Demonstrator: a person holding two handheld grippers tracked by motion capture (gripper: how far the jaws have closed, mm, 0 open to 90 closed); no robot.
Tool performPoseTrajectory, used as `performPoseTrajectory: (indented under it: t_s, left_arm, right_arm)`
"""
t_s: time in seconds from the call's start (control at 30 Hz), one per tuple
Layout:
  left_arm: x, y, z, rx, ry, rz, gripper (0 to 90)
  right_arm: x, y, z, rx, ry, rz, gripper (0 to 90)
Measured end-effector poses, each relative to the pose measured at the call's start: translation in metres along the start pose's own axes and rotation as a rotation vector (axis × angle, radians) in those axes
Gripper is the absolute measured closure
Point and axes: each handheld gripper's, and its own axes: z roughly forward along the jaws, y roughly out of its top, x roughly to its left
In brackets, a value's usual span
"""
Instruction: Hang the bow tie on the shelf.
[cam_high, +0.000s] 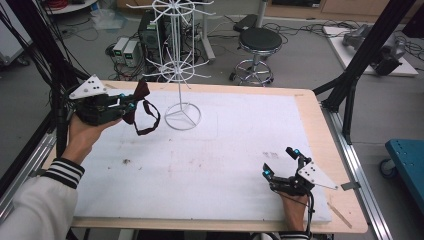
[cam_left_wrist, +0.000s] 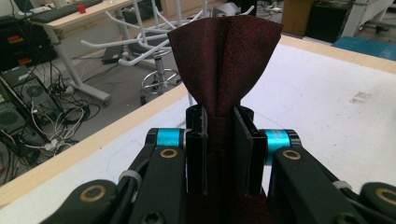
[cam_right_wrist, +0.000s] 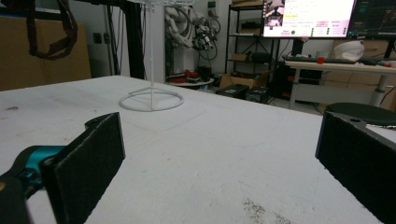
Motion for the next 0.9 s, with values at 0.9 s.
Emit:
performPoseTrajectory:
  t_s: [0.9]
  left_arm:
    - [-0.01,0.037,0.032,-0.032,-0.054,0.043,76.2]
  right_arm:
    - [0.0,0.0,0.0,-0.001,0.0,0.001,0.6]
